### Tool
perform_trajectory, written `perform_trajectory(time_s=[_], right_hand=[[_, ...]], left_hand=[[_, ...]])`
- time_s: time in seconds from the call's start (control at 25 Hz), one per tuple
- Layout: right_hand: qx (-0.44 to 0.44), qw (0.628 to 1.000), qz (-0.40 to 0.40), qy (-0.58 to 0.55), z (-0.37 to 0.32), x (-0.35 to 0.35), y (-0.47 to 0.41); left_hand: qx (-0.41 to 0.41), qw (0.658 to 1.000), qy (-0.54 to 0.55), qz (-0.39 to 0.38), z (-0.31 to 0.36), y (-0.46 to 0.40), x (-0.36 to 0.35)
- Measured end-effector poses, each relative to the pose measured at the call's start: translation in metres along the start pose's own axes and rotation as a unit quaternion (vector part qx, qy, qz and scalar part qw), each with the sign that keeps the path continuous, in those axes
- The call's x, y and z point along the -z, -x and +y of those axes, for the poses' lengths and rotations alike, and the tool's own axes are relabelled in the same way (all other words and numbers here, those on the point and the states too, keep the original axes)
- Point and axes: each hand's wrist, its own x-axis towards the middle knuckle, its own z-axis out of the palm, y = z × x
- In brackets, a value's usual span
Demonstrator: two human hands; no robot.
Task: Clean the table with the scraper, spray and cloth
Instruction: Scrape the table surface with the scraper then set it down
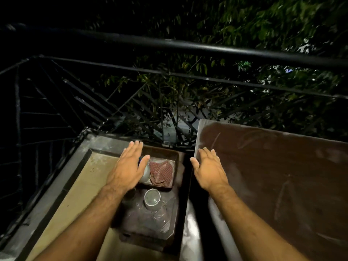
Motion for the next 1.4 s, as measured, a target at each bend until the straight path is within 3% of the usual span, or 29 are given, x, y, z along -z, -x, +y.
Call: perform_trajectory(time_s=[0.44,0.8,1.4], right_hand=[[0.038,0.999,0.024,0.022,0.106,0.094,0.002],[0.013,0.999,0.015,0.05,0.198,0.148,0.018],[-0.073,0.995,0.061,0.026,0.288,0.195,0.044]], left_hand=[[0.018,0.999,-0.03,-0.02,0.141,0.012,-0.034],[0.016,0.997,-0.062,-0.05,0.253,0.005,-0.055],[-0.068,0.991,-0.066,-0.096,0.33,-0.028,-0.094]])
